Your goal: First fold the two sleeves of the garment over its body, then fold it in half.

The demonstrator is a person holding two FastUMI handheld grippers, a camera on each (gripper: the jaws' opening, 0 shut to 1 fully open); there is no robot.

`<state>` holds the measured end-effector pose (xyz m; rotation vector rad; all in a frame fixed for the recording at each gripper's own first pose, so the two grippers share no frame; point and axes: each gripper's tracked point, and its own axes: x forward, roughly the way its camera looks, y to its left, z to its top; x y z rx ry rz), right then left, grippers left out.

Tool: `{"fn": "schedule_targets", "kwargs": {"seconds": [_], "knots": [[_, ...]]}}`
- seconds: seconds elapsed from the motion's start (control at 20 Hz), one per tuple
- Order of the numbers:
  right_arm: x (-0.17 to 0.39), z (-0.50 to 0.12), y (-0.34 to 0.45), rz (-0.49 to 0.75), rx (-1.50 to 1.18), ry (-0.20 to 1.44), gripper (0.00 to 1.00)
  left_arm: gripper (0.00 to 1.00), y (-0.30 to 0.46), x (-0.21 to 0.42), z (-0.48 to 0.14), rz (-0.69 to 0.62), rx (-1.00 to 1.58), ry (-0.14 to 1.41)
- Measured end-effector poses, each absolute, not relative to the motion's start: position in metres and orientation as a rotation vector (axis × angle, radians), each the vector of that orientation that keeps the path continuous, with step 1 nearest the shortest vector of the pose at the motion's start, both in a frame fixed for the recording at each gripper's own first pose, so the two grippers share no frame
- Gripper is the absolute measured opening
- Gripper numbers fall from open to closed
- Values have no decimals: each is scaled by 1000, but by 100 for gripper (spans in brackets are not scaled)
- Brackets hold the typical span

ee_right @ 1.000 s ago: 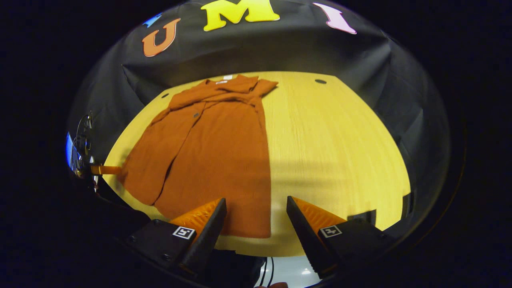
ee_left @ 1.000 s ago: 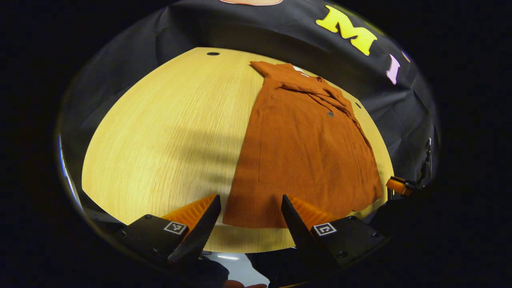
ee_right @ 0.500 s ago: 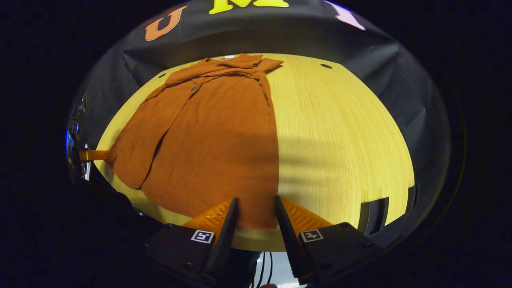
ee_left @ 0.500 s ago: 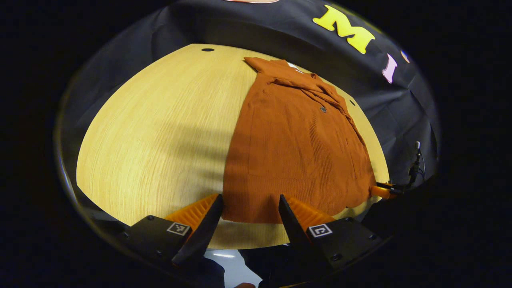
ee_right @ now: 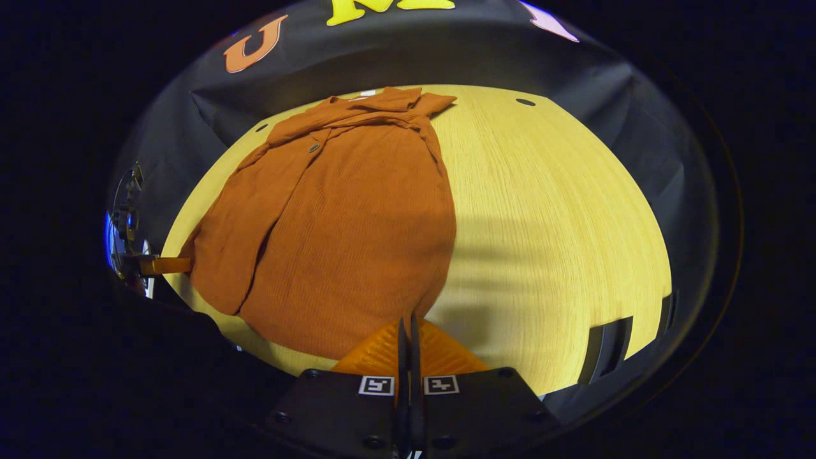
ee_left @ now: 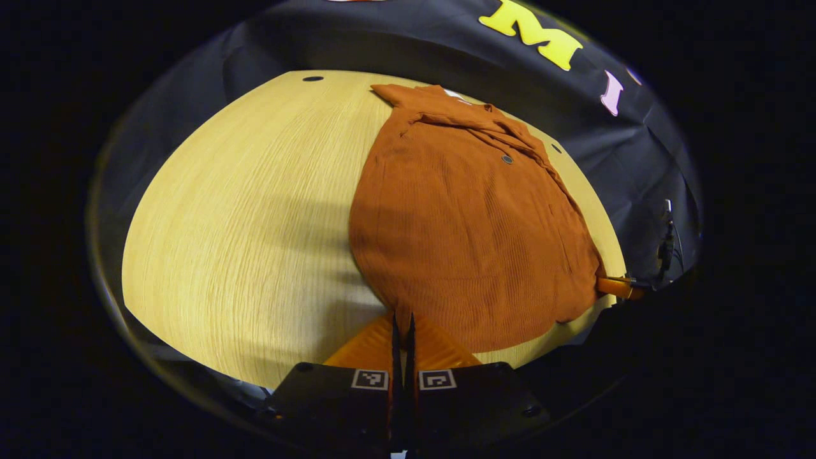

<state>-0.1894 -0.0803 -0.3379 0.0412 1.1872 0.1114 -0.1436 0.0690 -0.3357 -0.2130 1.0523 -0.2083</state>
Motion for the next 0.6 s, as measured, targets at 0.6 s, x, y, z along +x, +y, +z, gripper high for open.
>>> {"fn": "schedule_targets", "kwargs": {"seconds": [0.6], "knots": [[-38, -237, -70, 139, 140, 882, 2, 3, 49, -7, -221, -280, -231, 764]]}}
